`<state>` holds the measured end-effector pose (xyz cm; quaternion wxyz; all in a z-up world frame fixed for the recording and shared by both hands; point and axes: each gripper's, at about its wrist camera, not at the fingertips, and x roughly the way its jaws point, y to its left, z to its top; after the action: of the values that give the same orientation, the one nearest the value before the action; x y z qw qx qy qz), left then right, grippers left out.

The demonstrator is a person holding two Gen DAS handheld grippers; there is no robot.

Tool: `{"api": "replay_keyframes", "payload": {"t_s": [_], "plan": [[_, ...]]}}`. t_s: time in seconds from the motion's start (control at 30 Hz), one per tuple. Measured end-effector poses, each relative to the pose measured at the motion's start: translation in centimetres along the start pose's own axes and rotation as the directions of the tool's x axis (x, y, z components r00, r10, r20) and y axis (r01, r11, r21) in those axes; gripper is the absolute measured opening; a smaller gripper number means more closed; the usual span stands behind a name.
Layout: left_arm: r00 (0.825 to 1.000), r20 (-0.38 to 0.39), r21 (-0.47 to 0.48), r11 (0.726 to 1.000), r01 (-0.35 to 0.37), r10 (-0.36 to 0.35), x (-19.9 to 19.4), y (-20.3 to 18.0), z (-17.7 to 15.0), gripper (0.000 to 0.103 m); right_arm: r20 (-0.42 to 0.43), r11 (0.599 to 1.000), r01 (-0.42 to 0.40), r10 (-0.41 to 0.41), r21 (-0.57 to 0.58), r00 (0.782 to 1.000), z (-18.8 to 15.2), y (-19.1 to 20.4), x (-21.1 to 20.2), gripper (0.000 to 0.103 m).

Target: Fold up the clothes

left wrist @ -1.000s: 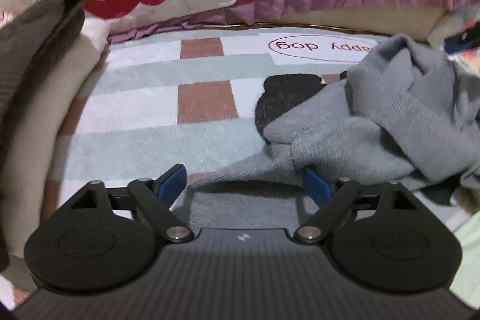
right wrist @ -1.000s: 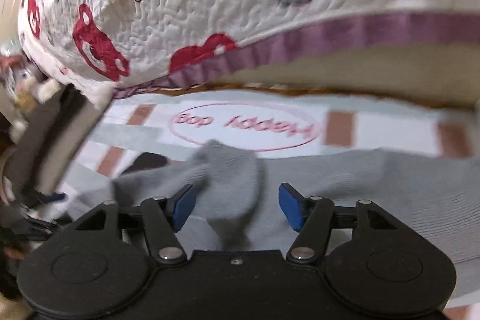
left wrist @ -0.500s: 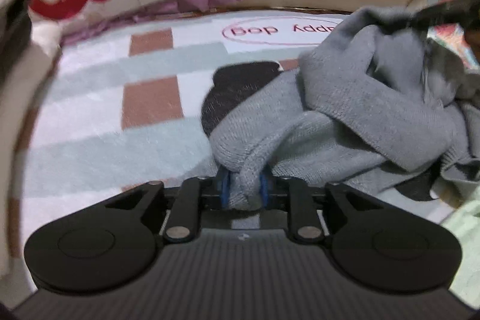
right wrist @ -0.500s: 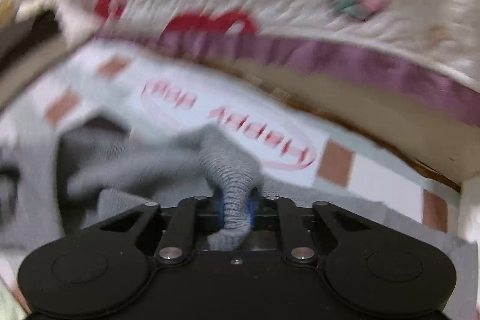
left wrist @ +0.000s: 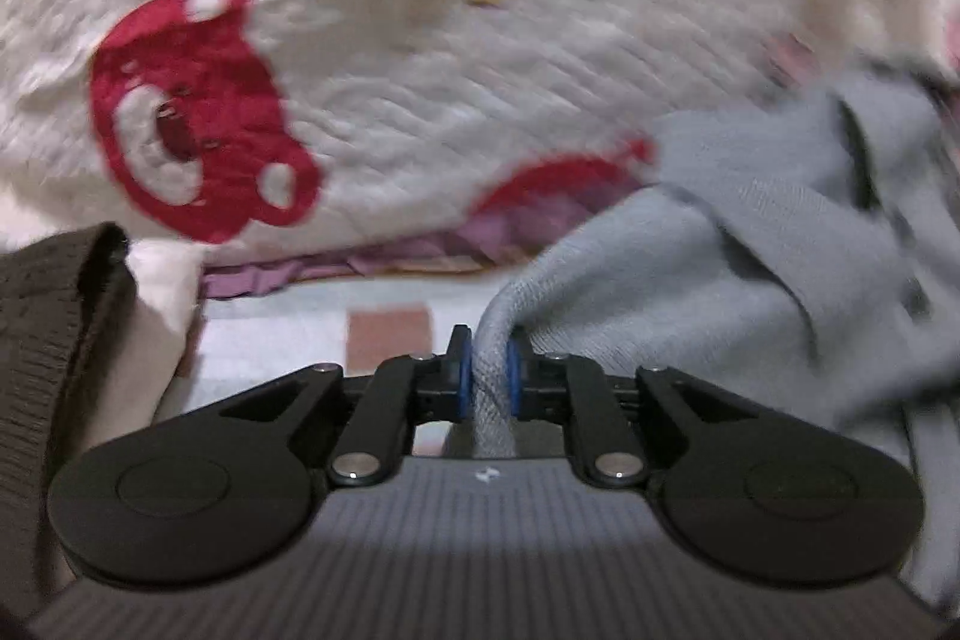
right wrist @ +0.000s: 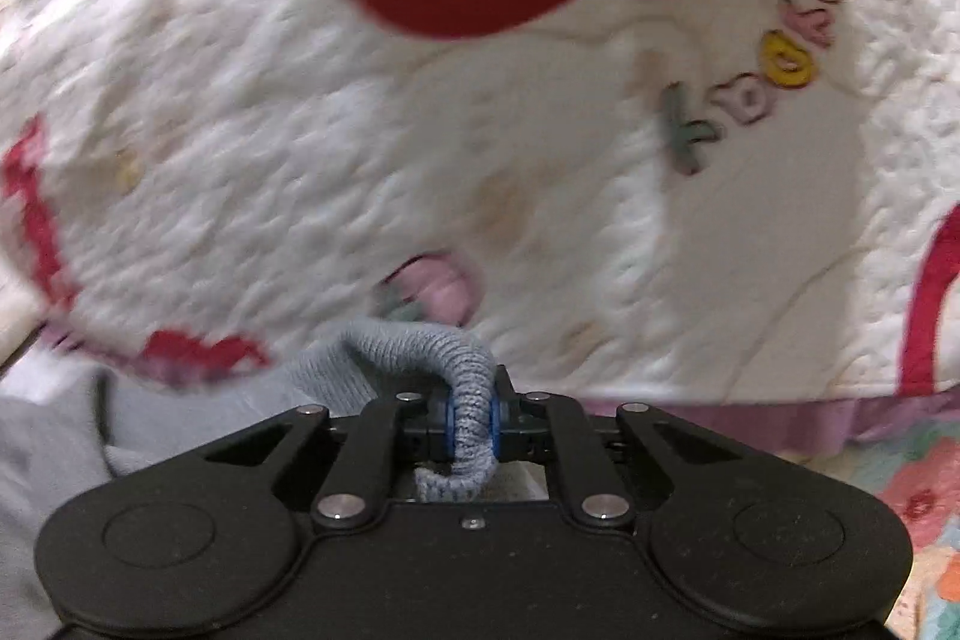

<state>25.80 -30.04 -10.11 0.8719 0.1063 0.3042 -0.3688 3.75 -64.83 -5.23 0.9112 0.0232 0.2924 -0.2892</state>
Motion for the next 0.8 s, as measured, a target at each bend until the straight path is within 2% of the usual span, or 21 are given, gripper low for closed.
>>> {"api": "replay_keyframes", "payload": {"t_s": [0.03,0.1,0.2,0.3,0.43,0.63,0.7,0.8], "plan": [[1.0,-0.016,-0.027,0.999,-0.019,0.018,1.3,-0.1,0.3,0.046,0.0,1.0,0.023,-0.023,0.007,1.0,0.5,-0.4,0.5,0.046],[0.998,-0.061,-0.02,1.0,-0.011,0.01,2.4,-1.2,-0.4,0.047,-0.019,0.999,0.052,-0.052,0.005,0.998,-1.0,-0.6,1.1,0.067],[0.995,-0.083,-0.028,0.998,0.055,-0.057,0.3,-3.1,-3.3,0.053,-0.049,0.998,0.045,-0.042,0.046,0.998,-5.4,-1.2,-0.2,0.067],[0.986,-0.097,-0.044,0.991,0.129,-0.133,-2.5,-5.1,-6.5,0.059,-0.07,0.98,-0.043,0.058,0.193,0.996,-10.4,-3.2,-3.8,0.067],[0.965,-0.125,-0.103,0.97,0.219,-0.231,-5.6,-8.2,-9.7,0.065,-0.063,0.963,-0.124,0.143,0.238,0.988,-15.8,-4.5,-8.6,0.067],[0.91,-0.177,-0.215,0.917,0.335,-0.374,-8.0,-13.0,-13.4,0.07,-0.04,0.927,-0.192,0.217,0.323,0.975,-21.0,-5.0,-15.6,0.067],[0.892,-0.203,-0.255,0.902,0.35,-0.404,-8.3,-14.0,-14.5,0.07,-0.055,0.923,-0.24,0.268,0.301,0.962,-22.2,-4.5,-17.8,0.067],[0.862,-0.235,-0.291,0.879,0.378,-0.449,-8.9,-15.1,-15.7,0.07,-0.058,0.919,-0.335,0.354,0.207,0.934,-23.3,-2.4,-20.3,0.067]]}}
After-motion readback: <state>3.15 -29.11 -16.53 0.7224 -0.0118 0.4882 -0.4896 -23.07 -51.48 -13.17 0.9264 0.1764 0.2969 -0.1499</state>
